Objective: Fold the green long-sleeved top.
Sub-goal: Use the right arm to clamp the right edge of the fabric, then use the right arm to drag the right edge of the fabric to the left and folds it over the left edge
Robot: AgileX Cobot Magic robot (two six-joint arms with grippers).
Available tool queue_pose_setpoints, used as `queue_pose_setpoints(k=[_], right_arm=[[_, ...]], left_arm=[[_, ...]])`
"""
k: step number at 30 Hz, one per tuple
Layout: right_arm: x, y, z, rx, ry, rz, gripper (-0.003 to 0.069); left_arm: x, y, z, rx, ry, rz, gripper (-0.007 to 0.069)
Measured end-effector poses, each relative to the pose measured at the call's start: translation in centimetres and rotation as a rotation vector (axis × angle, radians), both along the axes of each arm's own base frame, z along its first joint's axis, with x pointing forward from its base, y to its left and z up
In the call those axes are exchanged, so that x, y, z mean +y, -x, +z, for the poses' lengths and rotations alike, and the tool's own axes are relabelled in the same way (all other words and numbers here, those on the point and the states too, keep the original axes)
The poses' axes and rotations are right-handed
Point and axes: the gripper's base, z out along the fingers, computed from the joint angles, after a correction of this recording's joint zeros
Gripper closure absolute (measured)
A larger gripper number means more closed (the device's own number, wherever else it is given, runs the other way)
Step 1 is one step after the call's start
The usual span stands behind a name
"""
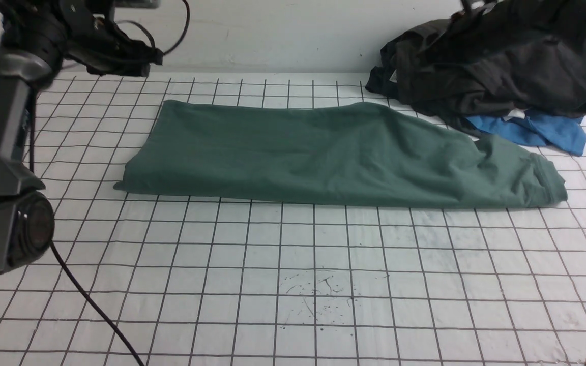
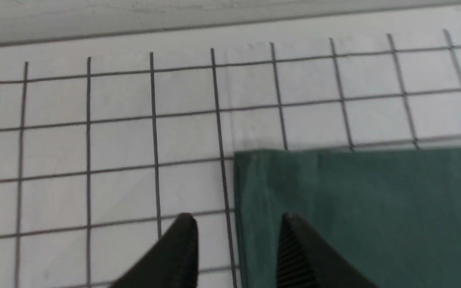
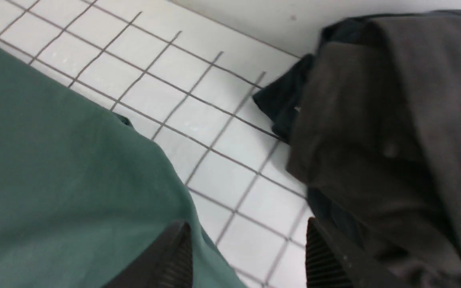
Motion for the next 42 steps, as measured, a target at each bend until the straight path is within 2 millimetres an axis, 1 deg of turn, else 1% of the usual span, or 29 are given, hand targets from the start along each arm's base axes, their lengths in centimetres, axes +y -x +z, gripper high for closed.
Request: queue_pose_setpoints(k=[1,2,3,5,6,7,8,9,10,11,13,15,16,17,18,20,23,24,25,27,29,32,34,35,36,37,38,39,42], right_arm=[[-0.9,1.0,1.0,0.064,-0.002,-0.046,0.0298],[-1.0,1.2,1.1,0.078,-0.001,-0.052,0.0299],[-2.1,2.2,1.6,0.16,0.013,-0.117,0.0304],[-3.7,3.1,-0.1,0.277,0.055,-0.212,0.0308],[-3.8,3.1,-0.3,0.287,0.053,-0.218,0.0308],[-4.7,3.5,-2.5,0.369,0.096,-0.262,0.0308],[-5.4,3.7,-4.4,0.43,0.118,-0.292,0.0307],[-6.0,4.1,-6.1,0.489,0.13,-0.32,0.0301],[-6.6,4.4,-7.5,0.536,0.135,-0.341,0.0293],[-7.7,4.9,-9.2,0.602,0.129,-0.381,0.0277],[-9.0,5.4,-10.5,0.655,0.105,-0.427,0.0246],[-9.8,5.6,-10.9,0.67,0.087,-0.45,0.0225],[-10.8,5.6,-11.0,0.67,0.069,-0.472,0.0204],[-11.3,5.6,-11.0,0.664,0.057,-0.484,0.0195],[-12.0,5.6,-11.1,0.655,0.041,-0.501,0.0183],[-13.2,5.4,-11.6,0.65,0.008,-0.528,0.0176],[-14.1,5.1,-12.7,0.647,-0.036,-0.548,0.0176],[-14.3,4.9,-13.7,0.649,-0.065,-0.555,0.0176],[-14.3,4.8,-13.9,0.649,-0.068,-0.554,0.0176],[-14.1,4.3,-14.8,0.633,-0.1,-0.558,0.0176],[-14.1,4.2,-14.8,0.626,-0.115,-0.559,0.0176],[-13.8,4.0,-14.9,0.613,-0.121,-0.515,0.0259],[-13.7,3.9,-14.8,0.61,-0.13,-0.503,0.0322],[-13.4,3.7,-14.8,0.612,-0.145,-0.491,0.0426],[-13.4,3.6,-14.5,0.612,-0.148,-0.485,0.0495],[-13.4,3.6,-14.5,0.612,-0.147,-0.484,0.0509],[-13.4,3.5,-13.9,0.617,-0.136,-0.465,0.0589],[-13.5,3.5,-13.2,0.612,-0.111,-0.451,0.0618],[-14.1,3.4,-9.8,0.56,0.017,-0.433,0.0631]], left_arm=[[-0.1,0.9,2.0,-0.014,-0.015,-0.025,0.0456],[-0.2,1.0,2.4,-0.018,-0.017,-0.029,0.0466],[-0.4,2.3,5.3,-0.056,-0.017,-0.045,0.0538],[-0.8,4.3,9.5,-0.114,0.018,-0.058,0.0604],[-0.9,4.5,9.8,-0.118,0.021,-0.06,0.0607],[-1.3,5.8,12.1,-0.144,0.04,-0.075,0.0622],[-1.5,6.5,12.9,-0.142,0.049,-0.082,0.0625],[-1.9,7.9,14.7,-0.154,0.054,-0.093,0.0629],[-2.2,8.7,15.3,-0.141,0.054,-0.104,0.0631],[-2.6,10.6,17.0,-0.145,0.048,-0.123,0.0631],[-3.1,13.1,18.2,-0.124,0.038,-0.153,0.0631],[-3.2,14.8,18.6,-0.101,0.027,-0.173,0.0631],[-3.3,16.8,18.5,-0.065,0.007,-0.196,0.0631],[-3.2,17.8,18.2,-0.04,-0.005,-0.211,0.0631],[-3.2,19.6,17.1,0.015,-0.02,-0.233,0.0631],[-3.2,21.8,14.7,0.102,-0.017,-0.248,0.0631],[-3.2,23.5,11.9,0.15,-0.004,-0.238,0.0631],[-3.1,24.7,10.3,0.167,0.001,-0.222,0.0631],[-3.1,24.8,10.1,0.169,0.001,-0.22,0.0631],[-3.0,27.0,8.7,0.179,0.001,-0.207,0.0631],[-3.0,27.9,8.6,0.179,-0.002,-0.205,0.0631],[-2.6,31.3,9.3,0.133,-0.053,-0.197,0.0631],[-2.4,32.1,9.6,0.11,-0.075,-0.192,0.0631],[-2.1,33.6,10.4,0.071,-0.104,-0.172,0.0631],[-1.9,34.3,10.7,0.052,-0.111,-0.156,0.0631],[-1.9,34.5,10.8,0.049,-0.116,-0.151,0.0631],[-1.6,35.6,11.3,0.026,-0.125,-0.121,0.0631],[-1.4,36.3,11.4,0.015,-0.129,-0.095,0.0631],[-0.8,38.5,10.7,0.015,-0.147,-0.011,0.0631]])
